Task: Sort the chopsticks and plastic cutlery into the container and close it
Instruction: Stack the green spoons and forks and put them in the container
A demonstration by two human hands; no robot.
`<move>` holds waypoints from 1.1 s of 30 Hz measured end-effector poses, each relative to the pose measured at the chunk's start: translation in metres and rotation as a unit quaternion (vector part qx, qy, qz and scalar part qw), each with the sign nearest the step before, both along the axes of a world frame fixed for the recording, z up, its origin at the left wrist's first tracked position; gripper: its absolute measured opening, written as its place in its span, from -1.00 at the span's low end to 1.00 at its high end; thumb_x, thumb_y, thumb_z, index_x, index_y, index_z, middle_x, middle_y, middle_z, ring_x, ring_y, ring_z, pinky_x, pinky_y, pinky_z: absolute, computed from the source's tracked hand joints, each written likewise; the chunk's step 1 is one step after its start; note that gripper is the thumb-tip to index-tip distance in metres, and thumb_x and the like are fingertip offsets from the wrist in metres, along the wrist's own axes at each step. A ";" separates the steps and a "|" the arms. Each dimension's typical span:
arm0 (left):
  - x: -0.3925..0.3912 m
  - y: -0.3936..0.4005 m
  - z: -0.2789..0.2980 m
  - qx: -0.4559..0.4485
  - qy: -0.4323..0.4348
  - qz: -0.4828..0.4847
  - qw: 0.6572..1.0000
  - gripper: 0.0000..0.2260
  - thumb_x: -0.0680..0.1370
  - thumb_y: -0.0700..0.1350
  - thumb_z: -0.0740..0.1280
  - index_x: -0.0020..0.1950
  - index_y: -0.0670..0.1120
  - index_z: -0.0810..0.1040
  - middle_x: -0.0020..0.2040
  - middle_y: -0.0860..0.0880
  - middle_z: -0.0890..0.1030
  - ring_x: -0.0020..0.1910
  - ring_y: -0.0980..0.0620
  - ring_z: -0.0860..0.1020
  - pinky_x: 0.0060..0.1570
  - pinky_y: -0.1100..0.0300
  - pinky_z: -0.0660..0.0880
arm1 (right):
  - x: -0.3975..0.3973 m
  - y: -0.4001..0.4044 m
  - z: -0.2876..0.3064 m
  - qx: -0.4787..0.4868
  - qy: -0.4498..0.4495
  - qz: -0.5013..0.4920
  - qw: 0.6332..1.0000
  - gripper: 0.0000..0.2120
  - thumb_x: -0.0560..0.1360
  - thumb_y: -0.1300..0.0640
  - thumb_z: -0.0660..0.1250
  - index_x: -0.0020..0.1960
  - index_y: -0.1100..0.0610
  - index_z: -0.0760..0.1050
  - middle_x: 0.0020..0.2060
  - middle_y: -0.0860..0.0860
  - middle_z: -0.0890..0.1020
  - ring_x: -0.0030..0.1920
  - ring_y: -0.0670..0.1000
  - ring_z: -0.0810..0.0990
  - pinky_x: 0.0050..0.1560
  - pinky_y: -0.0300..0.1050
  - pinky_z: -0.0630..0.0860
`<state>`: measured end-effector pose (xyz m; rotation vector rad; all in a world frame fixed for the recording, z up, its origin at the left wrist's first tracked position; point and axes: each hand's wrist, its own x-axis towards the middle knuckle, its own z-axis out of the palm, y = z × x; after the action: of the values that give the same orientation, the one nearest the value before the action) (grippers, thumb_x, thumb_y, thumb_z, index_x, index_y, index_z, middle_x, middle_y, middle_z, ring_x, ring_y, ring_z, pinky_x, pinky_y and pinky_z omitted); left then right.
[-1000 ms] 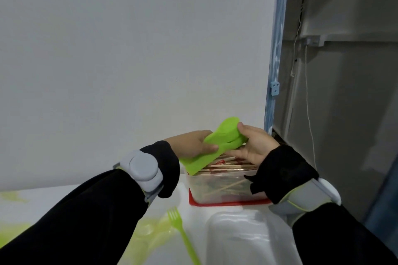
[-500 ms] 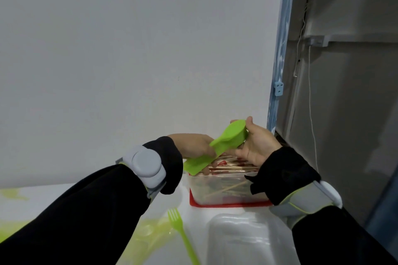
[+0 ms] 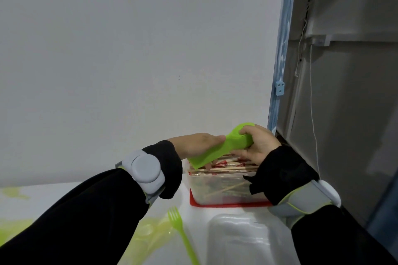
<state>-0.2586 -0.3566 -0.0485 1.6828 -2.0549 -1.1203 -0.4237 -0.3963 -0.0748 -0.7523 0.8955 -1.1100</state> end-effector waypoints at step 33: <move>-0.028 -0.024 -0.053 -0.206 -0.171 0.171 0.948 -0.59 0.53 -0.29 0.17 0.38 -0.13 0.40 0.39 -0.18 0.35 0.44 -0.14 0.23 0.42 0.07 0.15 | 0.018 -0.006 -0.020 -0.214 0.805 0.003 0.554 -0.67 0.54 0.25 0.08 0.27 0.18 0.40 0.25 0.14 0.48 0.30 0.19 0.37 0.28 0.06 0.35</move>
<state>-0.2868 -0.3804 -0.1014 1.9959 -1.8928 -0.2781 -0.4053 -0.4026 -0.0949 -2.3262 2.1222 -0.2778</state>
